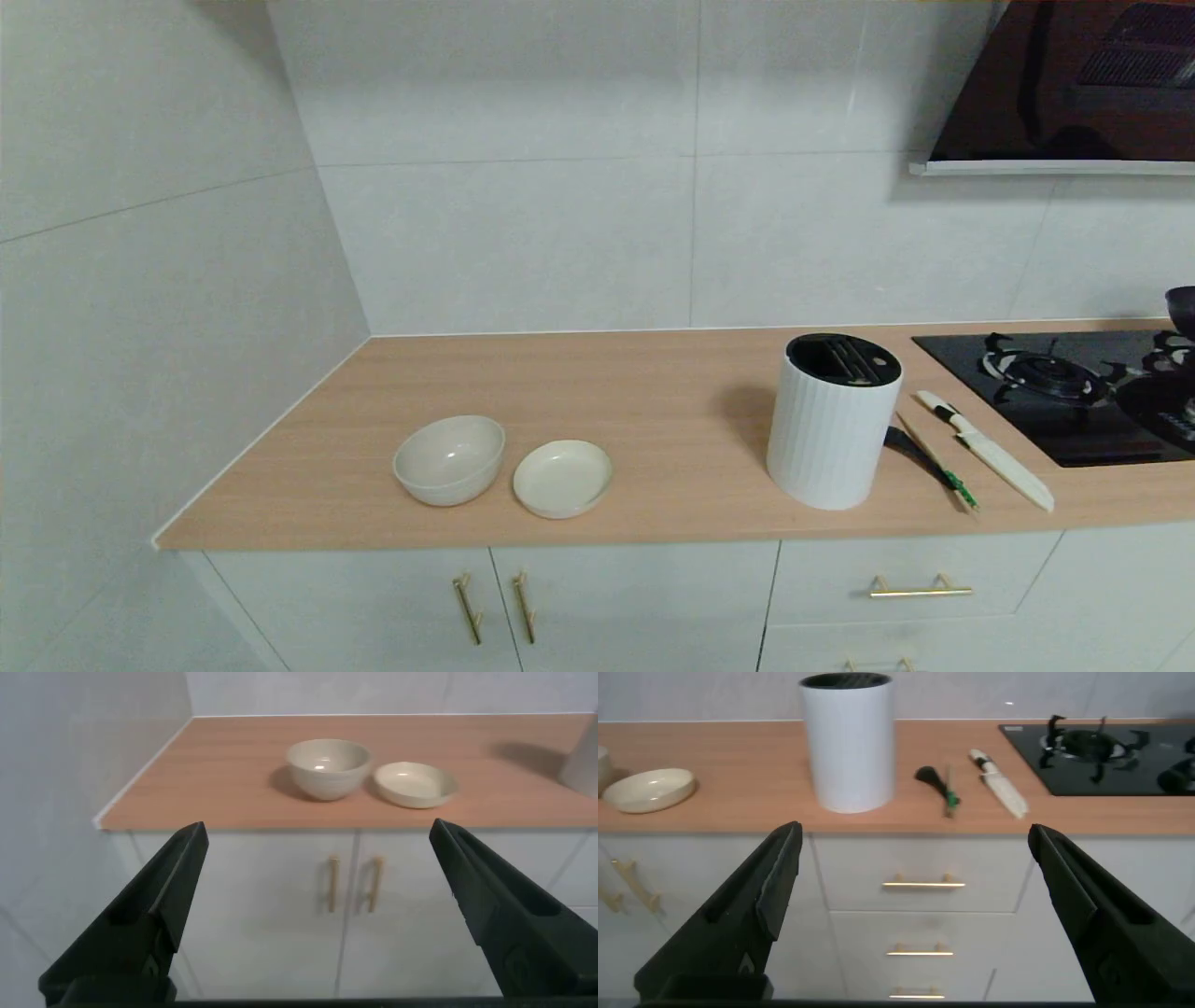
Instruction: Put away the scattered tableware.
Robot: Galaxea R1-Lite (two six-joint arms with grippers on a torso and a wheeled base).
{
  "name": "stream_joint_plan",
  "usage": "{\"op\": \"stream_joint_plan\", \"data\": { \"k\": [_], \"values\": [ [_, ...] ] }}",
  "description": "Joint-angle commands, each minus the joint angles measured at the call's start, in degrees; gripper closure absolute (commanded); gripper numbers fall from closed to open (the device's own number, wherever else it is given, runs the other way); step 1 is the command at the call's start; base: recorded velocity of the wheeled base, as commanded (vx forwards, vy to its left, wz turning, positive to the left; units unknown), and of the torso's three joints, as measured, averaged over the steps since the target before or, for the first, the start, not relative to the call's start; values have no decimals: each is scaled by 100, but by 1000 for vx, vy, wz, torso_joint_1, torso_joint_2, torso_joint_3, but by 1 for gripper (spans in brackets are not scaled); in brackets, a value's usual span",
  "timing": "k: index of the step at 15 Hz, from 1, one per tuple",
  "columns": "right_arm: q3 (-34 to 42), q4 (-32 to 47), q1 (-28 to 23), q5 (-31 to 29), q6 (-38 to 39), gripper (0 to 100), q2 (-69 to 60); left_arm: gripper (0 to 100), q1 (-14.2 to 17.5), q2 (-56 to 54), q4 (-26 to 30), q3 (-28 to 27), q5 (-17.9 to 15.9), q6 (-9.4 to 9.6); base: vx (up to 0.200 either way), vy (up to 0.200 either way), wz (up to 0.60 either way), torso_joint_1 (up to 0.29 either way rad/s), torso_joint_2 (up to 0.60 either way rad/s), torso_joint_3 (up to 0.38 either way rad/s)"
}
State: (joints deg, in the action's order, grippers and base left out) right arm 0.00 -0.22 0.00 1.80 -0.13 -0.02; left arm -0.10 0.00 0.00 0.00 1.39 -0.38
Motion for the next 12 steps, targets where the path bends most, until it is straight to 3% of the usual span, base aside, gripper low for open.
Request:
{"op": "stream_joint_plan", "data": {
  "k": [1,11,12],
  "values": [
    [0,-4,0,4,5,0,2,0,1,0,0,0,2,3,0,200,0,7,2,-2],
    [0,-4,0,4,5,0,2,0,1,0,0,0,2,3,0,200,0,2,3,6],
    [0,-4,0,4,5,0,2,0,1,0,0,0,2,3,0,0,0,0,0,0]
  ]
}}
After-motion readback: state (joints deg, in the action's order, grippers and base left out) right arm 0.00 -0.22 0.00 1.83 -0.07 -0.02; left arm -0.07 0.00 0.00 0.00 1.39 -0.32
